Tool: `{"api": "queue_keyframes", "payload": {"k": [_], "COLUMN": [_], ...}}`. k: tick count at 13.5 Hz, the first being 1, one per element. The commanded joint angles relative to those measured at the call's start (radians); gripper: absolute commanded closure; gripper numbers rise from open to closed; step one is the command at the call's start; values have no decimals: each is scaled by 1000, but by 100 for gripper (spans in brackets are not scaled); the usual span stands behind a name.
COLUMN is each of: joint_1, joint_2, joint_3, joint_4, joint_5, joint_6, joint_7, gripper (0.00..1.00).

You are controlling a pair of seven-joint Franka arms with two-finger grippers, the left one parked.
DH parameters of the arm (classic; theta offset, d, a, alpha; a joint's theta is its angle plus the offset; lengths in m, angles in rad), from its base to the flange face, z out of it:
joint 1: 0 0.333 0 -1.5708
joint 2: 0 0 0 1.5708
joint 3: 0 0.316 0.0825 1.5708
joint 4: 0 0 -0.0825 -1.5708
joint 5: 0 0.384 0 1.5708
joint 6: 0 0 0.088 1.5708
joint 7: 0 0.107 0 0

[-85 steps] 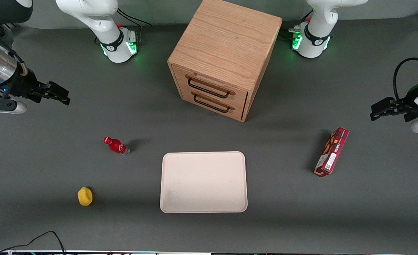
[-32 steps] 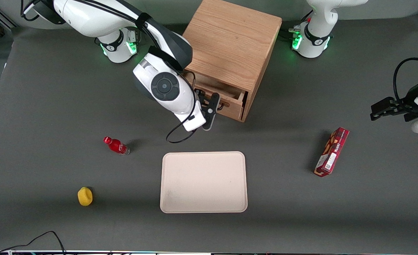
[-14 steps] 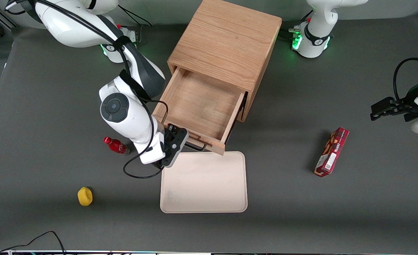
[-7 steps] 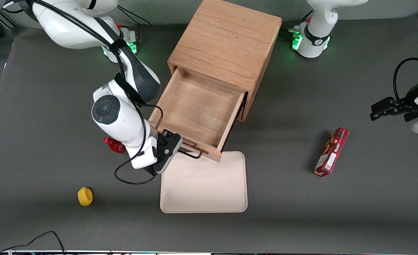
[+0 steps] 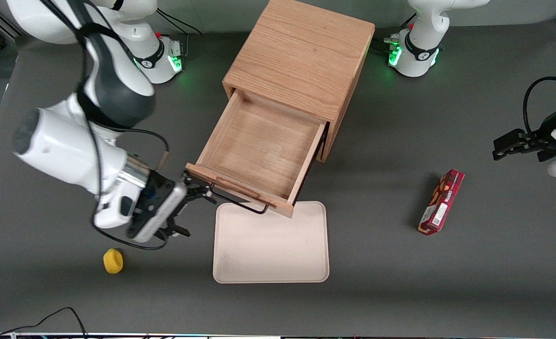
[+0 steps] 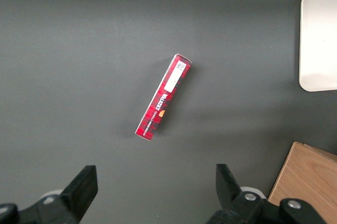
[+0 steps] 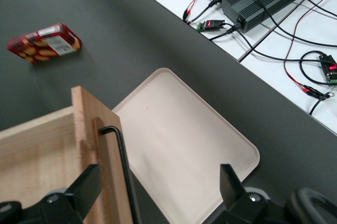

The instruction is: Open upper drawer

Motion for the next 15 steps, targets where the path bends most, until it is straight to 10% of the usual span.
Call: {"api": "queue_keyframes", "payload": {"k": [1,5,8,15], "joint_1": [-45,-99,-117,-160], "joint_2": [-124,-330,-404,-459], "joint_3": [-51,-171,-177,-165], "joint_4": [-33,-171,-183,-233], "joint_5": [41,-92,-345,-376], "joint_6": [-141,-387,-591,-602], "joint_7": [145,336,530,626], "gripper": [0,0,0,0]}}
